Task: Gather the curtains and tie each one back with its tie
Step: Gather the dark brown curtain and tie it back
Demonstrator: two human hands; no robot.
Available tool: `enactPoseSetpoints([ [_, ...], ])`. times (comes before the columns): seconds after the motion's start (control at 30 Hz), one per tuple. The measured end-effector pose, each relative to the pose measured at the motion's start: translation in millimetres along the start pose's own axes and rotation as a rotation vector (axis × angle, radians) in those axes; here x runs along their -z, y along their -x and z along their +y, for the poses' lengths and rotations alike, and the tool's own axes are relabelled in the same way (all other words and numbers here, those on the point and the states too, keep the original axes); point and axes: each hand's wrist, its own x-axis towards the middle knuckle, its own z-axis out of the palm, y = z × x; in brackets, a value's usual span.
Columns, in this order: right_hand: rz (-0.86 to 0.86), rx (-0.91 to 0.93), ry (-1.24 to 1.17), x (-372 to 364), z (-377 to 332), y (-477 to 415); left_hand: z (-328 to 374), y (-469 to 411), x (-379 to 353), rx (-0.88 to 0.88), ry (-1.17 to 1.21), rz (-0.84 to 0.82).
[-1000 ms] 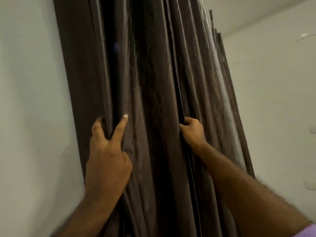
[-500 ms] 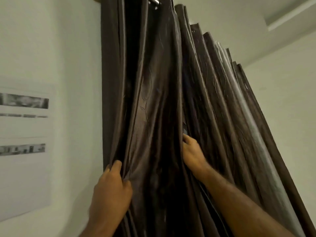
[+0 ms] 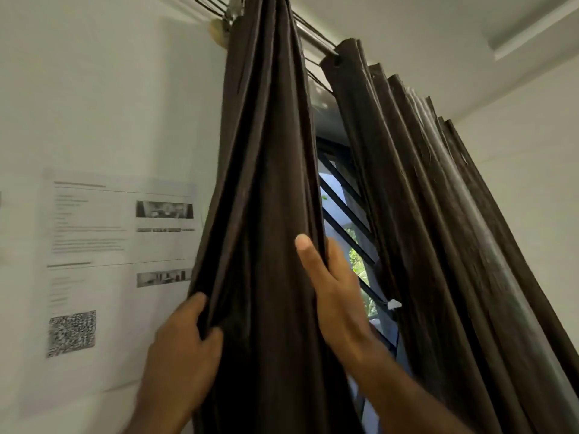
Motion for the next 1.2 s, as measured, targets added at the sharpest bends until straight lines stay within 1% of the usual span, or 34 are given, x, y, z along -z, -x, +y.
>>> enactPoseSetpoints([
  [0.1,0.099,-0.017,0.445,20.7,17.2,-12.2,12.2,8.6,-11.2,-0.075,0.015,-0.010],
  [0.13,0.101,-0.029,0.528,24.0,22.3,-15.6,17.4,11.8,-16.8,-0.101,0.016,-0.007],
  [0.2,0.066,-0.063,0.583,28.2,26.1,-20.3,29.2,18.1,-29.7,-0.132,0.001,-0.014],
  [0.27,0.043,-0.074,0.551,32.1,26.9,-24.0,40.0,21.7,-43.4,-0.156,-0.051,-0.034],
  [0.33,0.044,-0.093,0.434,31.5,22.7,-23.9,51.7,24.8,-53.2,-0.179,-0.109,-0.071],
  [0.4,-0.026,-0.125,0.340,29.3,18.7,-22.7,61.6,27.8,-59.7,-0.229,-0.127,-0.114],
  [0.47,-0.097,-0.129,0.389,27.1,17.6,-20.3,66.2,30.5,-61.0,-0.266,-0.091,-0.170],
  [0.5,-0.096,-0.112,0.429,28.3,16.6,-20.1,66.7,30.6,-59.8,-0.255,-0.036,-0.192],
  [0.6,-0.025,-0.099,0.461,42.1,15.4,-27.2,57.4,23.0,-57.9,-0.227,0.095,-0.107],
  [0.67,-0.013,-0.103,0.483,49.9,14.3,-29.4,51.9,19.4,-54.5,-0.208,0.116,-0.035],
  [0.73,-0.031,-0.091,0.541,43.7,14.1,-28.8,48.3,21.3,-47.6,-0.186,0.150,-0.015],
  [0.83,-0.126,0.015,0.606,3.5,8.2,-21.4,43.0,26.8,-32.9,-0.144,0.213,0.017],
  [0.93,-0.214,0.118,0.627,-53.0,-13.0,-10.0,32.7,27.9,-10.0,-0.181,0.132,0.152],
  [1.0,-0.226,0.141,0.587,-78.2,-28.7,-5.1,29.4,28.7,11.0,-0.212,0.086,0.236],
  [1.03,-0.211,0.139,0.564,-85.6,-33.0,-3.4,26.9,30.1,20.5,-0.219,0.085,0.236],
  [1.07,-0.184,0.128,0.537,-88.8,-33.4,-2.3,25.1,31.2,28.1,-0.227,0.098,0.211],
  [1.13,-0.172,0.044,0.460,-85.5,-28.8,4.2,21.1,37.2,37.3,-0.209,0.149,0.097],
  [1.2,-0.237,-0.074,0.398,-75.0,-18.5,13.0,17.1,41.7,37.9,-0.186,0.156,-0.046],
])
